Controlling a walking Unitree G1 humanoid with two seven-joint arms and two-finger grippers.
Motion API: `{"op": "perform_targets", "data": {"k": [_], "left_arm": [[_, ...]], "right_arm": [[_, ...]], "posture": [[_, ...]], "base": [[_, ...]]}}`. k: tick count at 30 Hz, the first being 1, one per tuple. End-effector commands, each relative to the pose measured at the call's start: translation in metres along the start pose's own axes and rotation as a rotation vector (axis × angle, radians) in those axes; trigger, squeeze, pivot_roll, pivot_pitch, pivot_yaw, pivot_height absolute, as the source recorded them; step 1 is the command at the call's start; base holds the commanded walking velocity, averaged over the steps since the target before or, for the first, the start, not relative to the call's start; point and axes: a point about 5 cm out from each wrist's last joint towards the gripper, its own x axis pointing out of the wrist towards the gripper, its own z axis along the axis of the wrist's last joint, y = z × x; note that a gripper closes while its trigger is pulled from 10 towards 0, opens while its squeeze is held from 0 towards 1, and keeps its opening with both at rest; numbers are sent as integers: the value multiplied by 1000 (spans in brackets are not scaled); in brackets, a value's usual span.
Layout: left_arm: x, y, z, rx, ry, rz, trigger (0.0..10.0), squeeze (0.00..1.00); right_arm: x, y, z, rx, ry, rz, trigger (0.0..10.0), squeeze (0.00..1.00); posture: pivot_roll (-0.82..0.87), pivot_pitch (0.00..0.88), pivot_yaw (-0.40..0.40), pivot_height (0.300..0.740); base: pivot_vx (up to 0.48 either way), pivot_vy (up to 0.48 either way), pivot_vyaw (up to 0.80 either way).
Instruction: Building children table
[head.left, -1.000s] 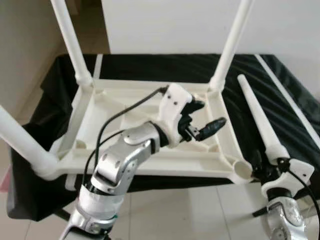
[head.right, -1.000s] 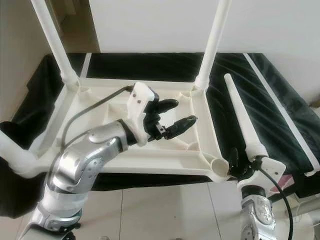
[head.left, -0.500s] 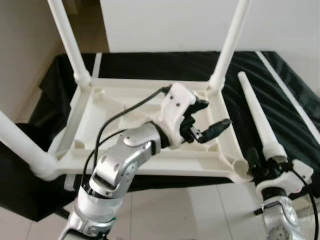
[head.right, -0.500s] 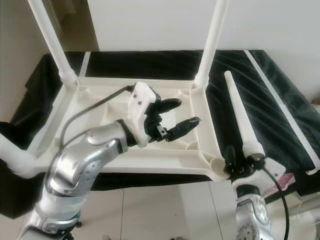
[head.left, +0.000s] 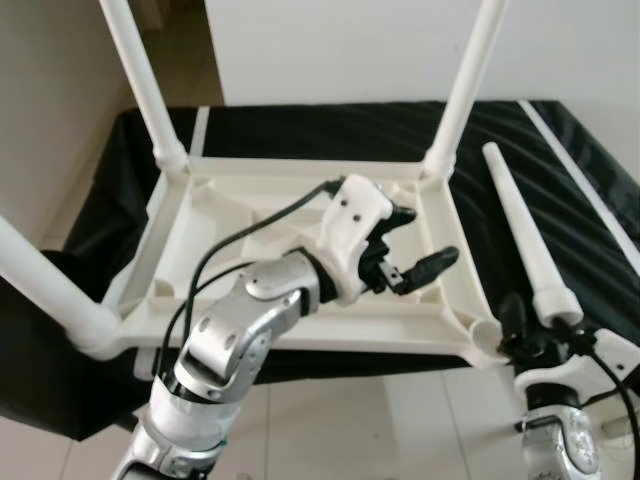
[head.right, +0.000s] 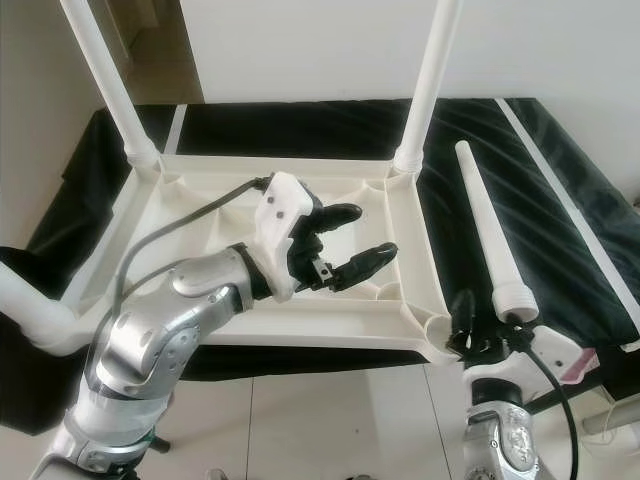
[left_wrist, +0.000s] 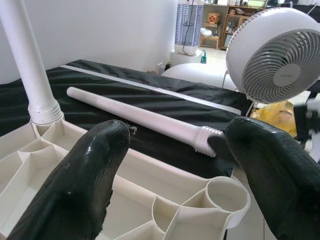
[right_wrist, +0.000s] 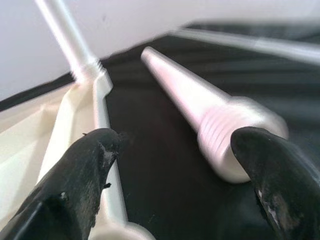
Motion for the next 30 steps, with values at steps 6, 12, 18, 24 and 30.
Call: {"op": "perform_targets", "data": {"k": [6, 12, 18, 24, 30], "left_arm": [[2, -5, 0, 3, 2, -28, 10000, 0], [2, -6, 0, 3, -1, -28, 10000, 0], [5, -12, -15, 8, 52, -46, 10000, 0], [-2, -15, -40, 33, 127, -59, 10000, 0], [-3, -16, -46, 48, 165, -62, 10000, 0]], "right_arm": [[16, -15, 21, -123, -91, -88, 10000, 0], [22, -30, 21, -194, -90, -154, 10000, 0], [39, -49, 17, -270, -58, -193, 10000, 0], [49, -51, 13, -290, -26, -127, 10000, 0], [62, -54, 14, -296, 1, -52, 10000, 0]], "posture": [[-68, 63, 20, 740], [-64, 57, 17, 740], [-60, 61, 15, 740], [-49, 68, 0, 740], [-45, 74, -10, 740]], "base": [[0, 0, 0], [0, 0, 0], [0, 0, 0], [0, 0, 0], [0, 0, 0]]}}
